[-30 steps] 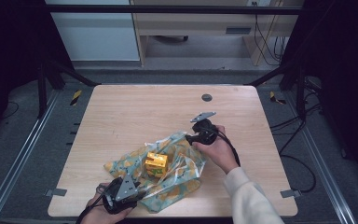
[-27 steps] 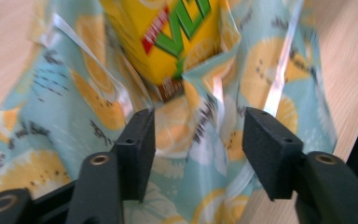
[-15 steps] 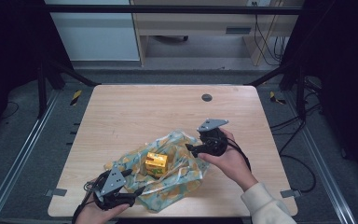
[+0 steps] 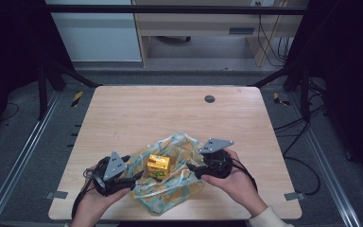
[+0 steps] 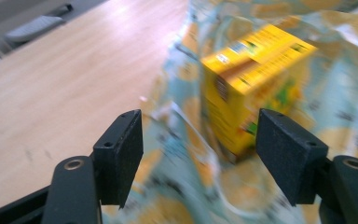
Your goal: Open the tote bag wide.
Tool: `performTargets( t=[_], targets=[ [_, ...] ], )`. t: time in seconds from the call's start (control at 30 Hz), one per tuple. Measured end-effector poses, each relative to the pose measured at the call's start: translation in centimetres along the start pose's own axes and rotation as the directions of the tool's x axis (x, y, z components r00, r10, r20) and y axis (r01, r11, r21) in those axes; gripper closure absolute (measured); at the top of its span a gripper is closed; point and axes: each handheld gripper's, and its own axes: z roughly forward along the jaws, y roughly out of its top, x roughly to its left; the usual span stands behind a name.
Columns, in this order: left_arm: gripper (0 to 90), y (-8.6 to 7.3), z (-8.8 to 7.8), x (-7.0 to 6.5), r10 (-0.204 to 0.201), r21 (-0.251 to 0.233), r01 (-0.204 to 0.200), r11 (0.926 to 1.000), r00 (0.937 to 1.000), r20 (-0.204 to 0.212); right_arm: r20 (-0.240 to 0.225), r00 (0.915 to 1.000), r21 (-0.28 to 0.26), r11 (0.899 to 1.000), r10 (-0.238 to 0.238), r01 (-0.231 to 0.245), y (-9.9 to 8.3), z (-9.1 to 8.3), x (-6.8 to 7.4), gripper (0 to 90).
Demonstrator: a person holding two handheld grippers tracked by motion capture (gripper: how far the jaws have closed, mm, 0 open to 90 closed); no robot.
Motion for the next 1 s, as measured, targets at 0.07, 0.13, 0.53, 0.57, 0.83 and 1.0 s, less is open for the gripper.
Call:
performTargets(
  t=[0.07,0.13,0.53,0.57,0.83,1.0],
  targets=[
    [32.8,0.8,0.7,0.8,0.005,0.020,-0.005,0.9998,0.9999,-0.009,-0.021,0.9998,-0.008,1.000,0.007,-0.007,-0.2,-0.3,0.5,32.8],
    [32.7,1.1,1.5,1.3,-0.007,0.032,0.007,0.9995,0.9999,-0.008,-0.038,0.9993,0.000,1.000,0.004,-0.004,-0.6,-0.2,1.0,32.0],
    [53.2,-2.2,5.1,2.2,-0.065,0.146,0.056,0.9877,0.9961,0.060,-0.071,0.9973,0.109,0.994,-0.019,0.027,-4.4,3.3,2.9,48.0],
    [57.2,-2.4,5.3,2.2,-0.064,0.158,0.054,0.9860,0.9961,0.060,-0.077,0.9967,0.109,0.994,-0.023,0.032,-4.6,3.5,2.9,53.3],
    [86.7,-2.1,4.6,1.6,-0.020,0.143,0.014,0.9896,0.9990,0.041,-0.141,0.9896,0.131,0.990,-0.028,0.047,-5.6,3.9,3.0,90.0],
    [88.8,-2.9,4.0,1.0,0.008,0.182,-0.016,0.9833,0.9991,0.042,-0.170,0.9848,0.137,0.989,-0.033,0.057,-6.2,2.6,3.3,90.0]
  ],
)
